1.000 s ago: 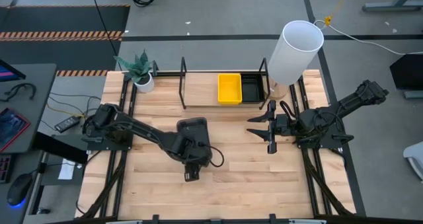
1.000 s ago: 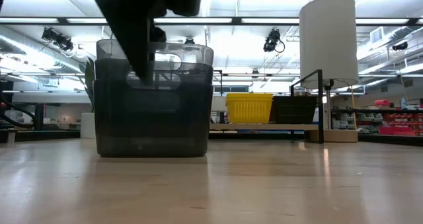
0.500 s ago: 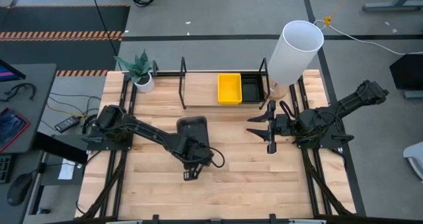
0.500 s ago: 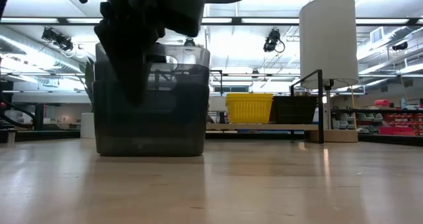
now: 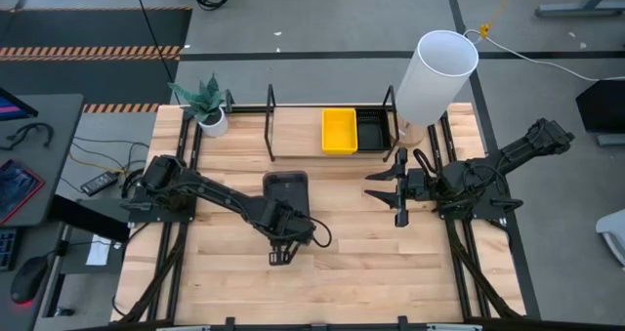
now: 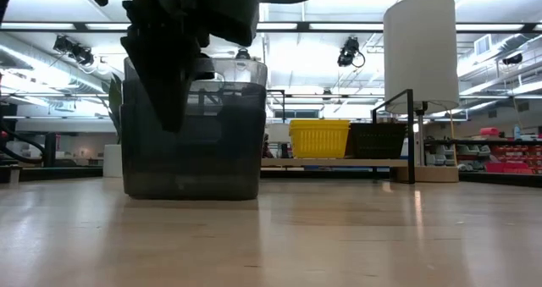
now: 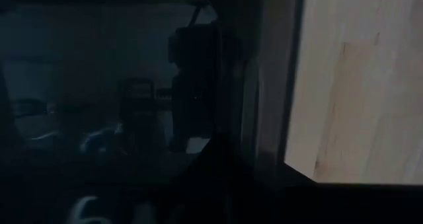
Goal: Stack baskets on shelf by color
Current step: Put the stacked gray bins on the shelf
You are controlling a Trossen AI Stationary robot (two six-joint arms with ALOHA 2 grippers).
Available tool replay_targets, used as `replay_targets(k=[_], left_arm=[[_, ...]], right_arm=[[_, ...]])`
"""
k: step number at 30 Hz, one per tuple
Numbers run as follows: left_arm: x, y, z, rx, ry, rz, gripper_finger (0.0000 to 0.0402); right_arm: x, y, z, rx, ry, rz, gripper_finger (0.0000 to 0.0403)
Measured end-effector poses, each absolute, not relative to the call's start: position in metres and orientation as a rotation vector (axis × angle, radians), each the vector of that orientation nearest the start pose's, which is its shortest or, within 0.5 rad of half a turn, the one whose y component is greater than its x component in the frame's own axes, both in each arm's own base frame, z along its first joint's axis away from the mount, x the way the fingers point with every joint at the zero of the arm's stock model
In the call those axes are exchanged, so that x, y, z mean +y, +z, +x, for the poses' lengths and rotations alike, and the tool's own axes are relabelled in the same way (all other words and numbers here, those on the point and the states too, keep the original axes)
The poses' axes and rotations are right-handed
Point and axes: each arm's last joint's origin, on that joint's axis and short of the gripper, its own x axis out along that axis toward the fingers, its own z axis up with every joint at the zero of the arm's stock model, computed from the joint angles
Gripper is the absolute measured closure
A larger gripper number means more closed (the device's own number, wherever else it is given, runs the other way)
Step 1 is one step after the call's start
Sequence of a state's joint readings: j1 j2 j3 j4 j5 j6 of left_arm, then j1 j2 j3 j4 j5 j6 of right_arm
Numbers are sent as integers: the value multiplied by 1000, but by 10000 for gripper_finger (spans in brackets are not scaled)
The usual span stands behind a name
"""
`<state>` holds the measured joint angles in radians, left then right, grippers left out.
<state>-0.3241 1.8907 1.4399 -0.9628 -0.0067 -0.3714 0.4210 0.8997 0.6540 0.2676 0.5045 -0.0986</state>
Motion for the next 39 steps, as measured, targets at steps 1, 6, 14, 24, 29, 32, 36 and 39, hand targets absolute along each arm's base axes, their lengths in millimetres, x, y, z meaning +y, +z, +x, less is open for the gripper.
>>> replay_targets(k=[1, 6, 14, 24, 29, 32, 36, 39], left_arm=[[-116, 208, 346, 1421, -2, -69, 384], [-118, 233, 353, 1380, -4, -51, 384], [-110, 269, 362, 1298, 51, 8, 384], [-79, 280, 366, 1316, 101, 73, 384], [-59, 280, 370, 1317, 130, 88, 384], [-48, 280, 372, 1324, 137, 93, 384], [-31, 277, 372, 1341, 158, 93, 384], [-18, 276, 372, 1357, 172, 93, 384]], right_arm=[[69, 311, 189, -15, -84, -89, 249], [69, 311, 189, -15, -84, -89, 249], [69, 311, 189, -15, -84, -88, 249], [69, 311, 189, -15, -84, -88, 249], [69, 311, 189, -15, -84, -89, 249], [69, 311, 189, -15, -84, -89, 249], [69, 311, 189, -15, -84, -90, 249], [69, 311, 189, -15, -84, -90, 249]])
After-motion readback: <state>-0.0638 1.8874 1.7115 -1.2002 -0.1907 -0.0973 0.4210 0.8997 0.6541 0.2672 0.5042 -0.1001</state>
